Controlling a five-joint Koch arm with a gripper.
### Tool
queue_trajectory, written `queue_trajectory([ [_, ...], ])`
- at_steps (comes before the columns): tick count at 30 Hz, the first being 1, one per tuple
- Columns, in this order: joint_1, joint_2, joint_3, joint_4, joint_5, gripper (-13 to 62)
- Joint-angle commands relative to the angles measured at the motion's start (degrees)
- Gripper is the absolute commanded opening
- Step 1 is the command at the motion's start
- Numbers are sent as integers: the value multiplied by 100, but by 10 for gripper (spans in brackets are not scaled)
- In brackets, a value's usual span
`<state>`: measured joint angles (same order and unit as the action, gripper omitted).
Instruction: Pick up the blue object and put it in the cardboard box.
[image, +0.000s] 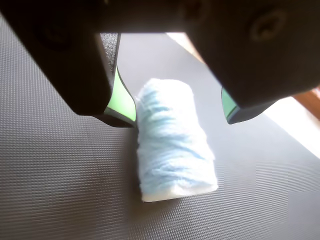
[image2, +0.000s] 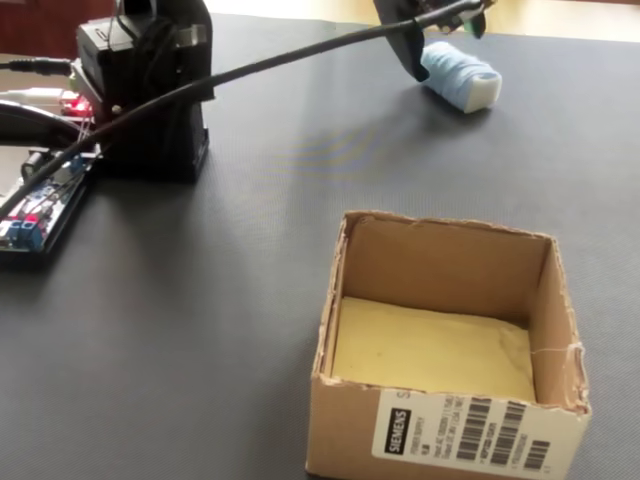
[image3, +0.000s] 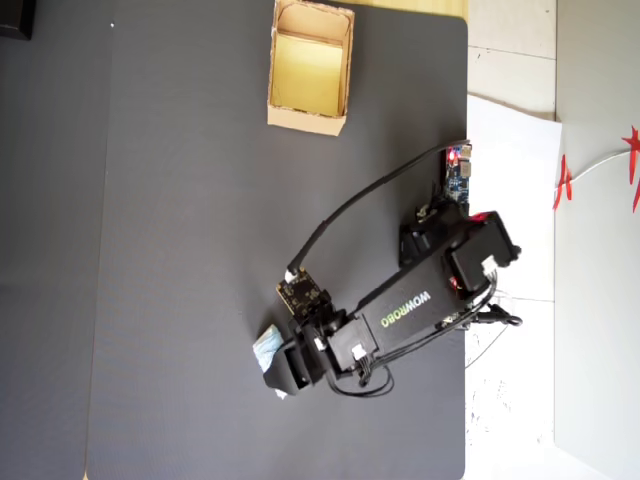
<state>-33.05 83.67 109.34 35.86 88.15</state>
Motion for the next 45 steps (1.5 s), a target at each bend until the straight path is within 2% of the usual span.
queue_trajectory([
  [1, 0, 70, -519, -35, 62, 341],
  [24, -167, -1222, -501, 79, 316, 325],
  [29, -193, -1459, -835, 492, 404, 275],
  [32, -167, -1477, -844, 448, 360, 181],
  [36, -158, -1459, -844, 360, 334, 93],
  [45, 53, -923, -765, -220, 97, 92],
])
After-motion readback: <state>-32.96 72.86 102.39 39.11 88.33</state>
